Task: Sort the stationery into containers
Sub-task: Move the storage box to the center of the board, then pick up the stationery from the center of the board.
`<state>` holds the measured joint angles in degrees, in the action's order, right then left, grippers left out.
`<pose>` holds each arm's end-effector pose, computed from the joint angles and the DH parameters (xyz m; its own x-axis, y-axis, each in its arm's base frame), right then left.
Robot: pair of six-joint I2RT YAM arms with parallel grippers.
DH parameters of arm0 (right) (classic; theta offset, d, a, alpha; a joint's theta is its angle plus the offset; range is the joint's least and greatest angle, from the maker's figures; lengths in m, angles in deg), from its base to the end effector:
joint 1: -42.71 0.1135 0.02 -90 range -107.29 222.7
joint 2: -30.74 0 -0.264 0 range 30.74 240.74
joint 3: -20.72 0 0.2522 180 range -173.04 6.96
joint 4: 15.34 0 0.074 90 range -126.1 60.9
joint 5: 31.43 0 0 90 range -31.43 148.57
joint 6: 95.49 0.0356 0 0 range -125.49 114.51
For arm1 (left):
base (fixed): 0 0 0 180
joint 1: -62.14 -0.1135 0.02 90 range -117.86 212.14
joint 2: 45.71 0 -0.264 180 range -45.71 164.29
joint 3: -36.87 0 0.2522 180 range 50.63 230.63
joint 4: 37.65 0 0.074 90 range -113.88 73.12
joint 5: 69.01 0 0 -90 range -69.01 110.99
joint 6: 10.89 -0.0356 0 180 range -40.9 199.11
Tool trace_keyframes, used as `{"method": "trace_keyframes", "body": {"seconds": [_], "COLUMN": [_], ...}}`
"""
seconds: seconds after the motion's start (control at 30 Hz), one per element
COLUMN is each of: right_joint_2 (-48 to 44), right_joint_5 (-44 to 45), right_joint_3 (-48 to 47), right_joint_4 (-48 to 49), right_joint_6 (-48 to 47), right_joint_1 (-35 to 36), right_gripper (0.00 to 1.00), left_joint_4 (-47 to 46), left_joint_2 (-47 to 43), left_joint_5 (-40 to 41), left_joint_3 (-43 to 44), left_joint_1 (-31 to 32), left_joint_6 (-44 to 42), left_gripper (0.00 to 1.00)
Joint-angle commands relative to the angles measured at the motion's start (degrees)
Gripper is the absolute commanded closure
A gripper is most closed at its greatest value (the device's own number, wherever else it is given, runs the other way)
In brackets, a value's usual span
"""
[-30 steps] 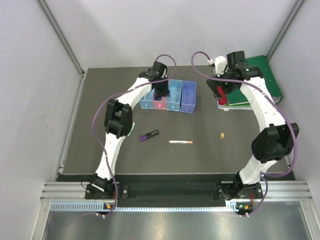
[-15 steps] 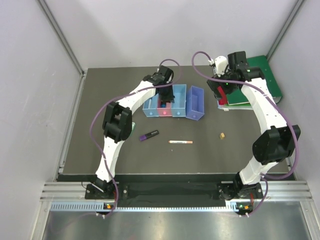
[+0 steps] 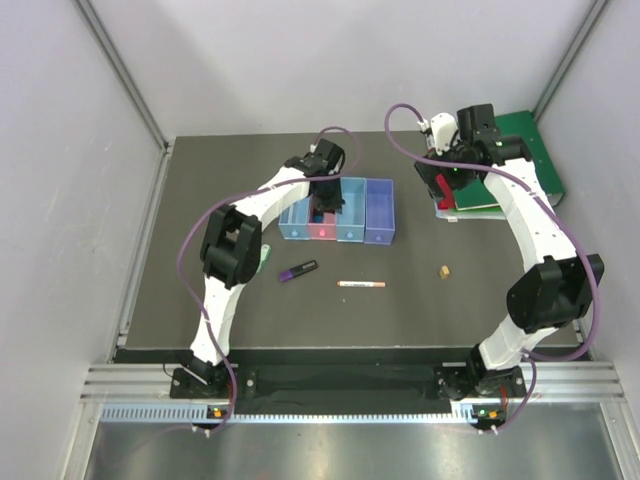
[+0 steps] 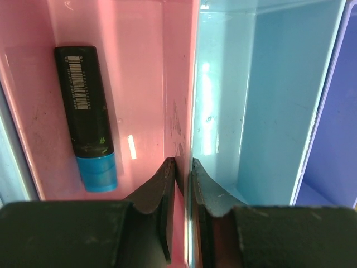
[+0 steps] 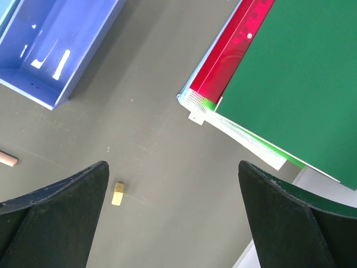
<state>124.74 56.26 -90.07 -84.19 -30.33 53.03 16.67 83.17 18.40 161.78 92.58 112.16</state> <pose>0.3414 0.0636 0.3633 -0.6187 -0.5393 -0.5713 -0.5105 0.8287 -0.2294 0.4259 -0.2521 0.2083 -0.9020 -0.1019 -0.4196 0.0414 0.9469 -0.3189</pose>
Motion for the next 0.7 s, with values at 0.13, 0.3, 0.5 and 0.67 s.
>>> {"method": "trace_keyframes", "body": {"seconds": [0.13,0.3,0.5,0.67], "right_joint_2": [-2.68,-2.94,-3.29,-3.64], "right_joint_5": [-1.3,-1.21,-1.3,-1.39], "right_joint_3": [0.0,0.62,1.23,1.23], "right_joint_4": [1.04,1.12,1.13,0.95], "right_joint_6": [0.93,0.85,0.76,0.76], "right_joint_1": [-0.4,-0.4,-0.4,-0.4], "right_gripper": [0.0,0.0,0.0,0.0], "left_joint_4": [2.78,2.69,2.42,0.32], "left_joint_2": [-2.06,-1.62,-2.14,-3.37], "left_joint_5": [-0.49,-0.48,-0.31,-1.63], "left_joint_3": [-2.35,0.11,3.1,6.61], "left_joint_1": [0.33,0.33,0.24,0.06], "left_joint_6": [2.54,2.19,1.22,-0.36], "left_gripper": [0.87,0.45,0.36,0.35]}}
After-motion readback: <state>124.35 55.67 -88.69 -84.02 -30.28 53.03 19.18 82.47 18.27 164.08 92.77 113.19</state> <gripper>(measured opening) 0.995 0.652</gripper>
